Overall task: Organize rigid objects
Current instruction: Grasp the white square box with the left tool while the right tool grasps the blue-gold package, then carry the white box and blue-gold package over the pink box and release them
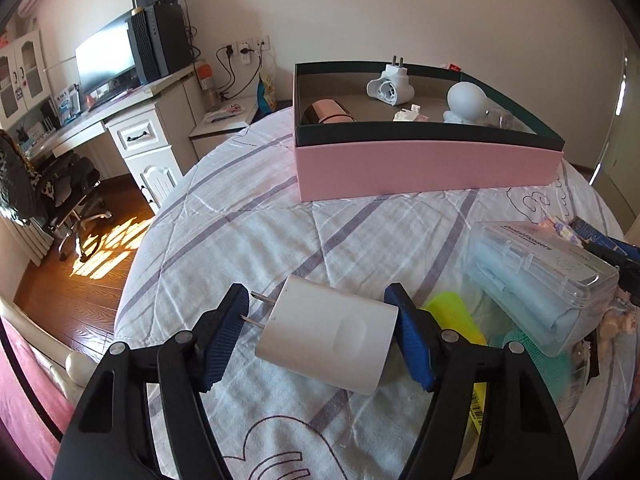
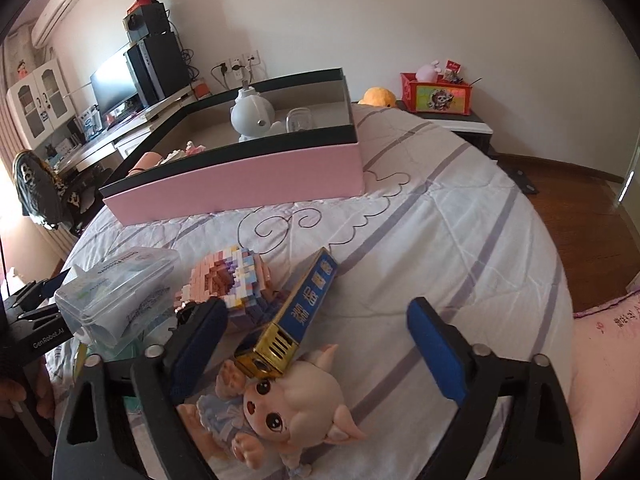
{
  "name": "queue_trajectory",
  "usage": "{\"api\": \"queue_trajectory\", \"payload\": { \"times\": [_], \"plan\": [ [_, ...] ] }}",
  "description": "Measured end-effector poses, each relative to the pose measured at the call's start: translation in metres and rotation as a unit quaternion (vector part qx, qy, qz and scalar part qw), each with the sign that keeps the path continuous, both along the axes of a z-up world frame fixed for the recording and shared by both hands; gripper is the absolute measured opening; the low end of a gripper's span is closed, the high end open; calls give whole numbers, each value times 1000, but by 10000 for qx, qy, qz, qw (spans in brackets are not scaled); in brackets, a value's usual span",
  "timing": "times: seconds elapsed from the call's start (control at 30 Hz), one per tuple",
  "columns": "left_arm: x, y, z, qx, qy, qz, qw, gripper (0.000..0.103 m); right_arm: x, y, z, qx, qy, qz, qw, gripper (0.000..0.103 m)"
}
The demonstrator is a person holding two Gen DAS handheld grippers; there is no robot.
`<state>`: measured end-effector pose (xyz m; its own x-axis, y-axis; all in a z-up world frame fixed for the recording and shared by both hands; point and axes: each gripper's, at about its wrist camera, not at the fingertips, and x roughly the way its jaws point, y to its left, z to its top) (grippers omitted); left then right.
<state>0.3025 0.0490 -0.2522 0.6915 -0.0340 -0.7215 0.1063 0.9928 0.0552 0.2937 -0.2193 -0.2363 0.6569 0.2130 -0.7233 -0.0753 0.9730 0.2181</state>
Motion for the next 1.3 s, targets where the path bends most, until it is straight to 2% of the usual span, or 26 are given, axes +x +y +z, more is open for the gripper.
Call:
{"api": "queue_trajectory", "payload": {
  "times": [0.03,0.1,0.17,0.23,0.3,0.63,0.87,1.1,1.3],
  "plan": [
    [-4,0,1,-29,-15,-38,10000,71,2,0,-1,18,26,49,10000,67],
    [-8,0,4,-65,-49,-91,9999,71,4,0,0,43,33,177,9998,57],
    [-12,-2,8,-91,-90,-129,9998,71,4,1,1,109,6,328,9994,38],
    [-15,-4,13,-117,-152,-179,9997,71,4,4,3,25,-25,368,9993,34],
    [-19,-5,21,-147,-230,-230,9994,71,0,5,7,32,-120,371,9992,23],
    [-9,-22,60,-232,-590,-592,9962,71,-2,9,38,-123,-602,464,9970,23],
    [33,-47,86,-111,-810,-927,9923,72,42,26,72,-289,-943,624,9932,23],
    [106,-57,86,167,-603,-774,9950,72,108,66,70,-294,-746,1074,9910,23],
    [160,-56,61,321,-125,-651,9973,72,152,85,46,-397,-289,1188,9917,23]
  ]
}}
